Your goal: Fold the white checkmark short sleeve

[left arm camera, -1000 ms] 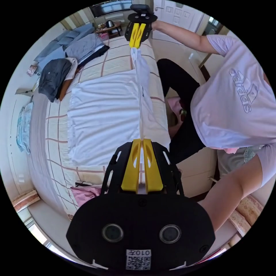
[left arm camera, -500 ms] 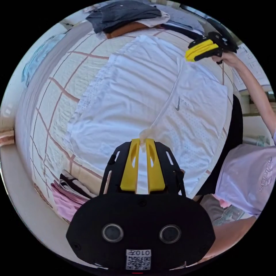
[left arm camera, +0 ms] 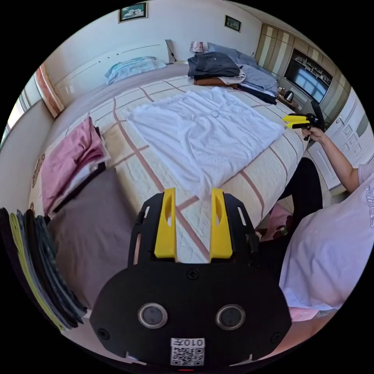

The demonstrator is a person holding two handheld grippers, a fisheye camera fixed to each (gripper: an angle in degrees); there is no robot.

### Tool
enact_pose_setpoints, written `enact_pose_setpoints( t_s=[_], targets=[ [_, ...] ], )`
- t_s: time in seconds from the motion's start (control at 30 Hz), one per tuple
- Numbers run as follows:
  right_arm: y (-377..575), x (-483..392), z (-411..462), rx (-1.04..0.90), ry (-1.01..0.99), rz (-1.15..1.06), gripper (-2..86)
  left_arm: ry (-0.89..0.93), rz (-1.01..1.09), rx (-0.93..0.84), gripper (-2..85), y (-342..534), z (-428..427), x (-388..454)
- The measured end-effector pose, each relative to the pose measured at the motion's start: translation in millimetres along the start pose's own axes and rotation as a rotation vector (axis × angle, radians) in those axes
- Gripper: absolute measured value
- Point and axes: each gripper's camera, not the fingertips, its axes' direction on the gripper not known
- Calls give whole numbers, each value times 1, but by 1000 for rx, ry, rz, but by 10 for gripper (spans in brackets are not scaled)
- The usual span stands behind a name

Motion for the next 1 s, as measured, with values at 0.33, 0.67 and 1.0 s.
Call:
enact_pose_setpoints(
  t_s=[0.33, 0.67, 1.0],
  targets=[
    [-1, -3, 19, -26, -49, 30, 32, 12, 35, 18, 69, 23, 13, -3],
    [2, 3, 28, -61, -85, 38, 34, 207, 108, 4, 68, 45, 6, -29],
    [7, 3, 9, -10, -111, 41, 36, 128, 132, 55, 6, 62, -20, -45]
  ],
)
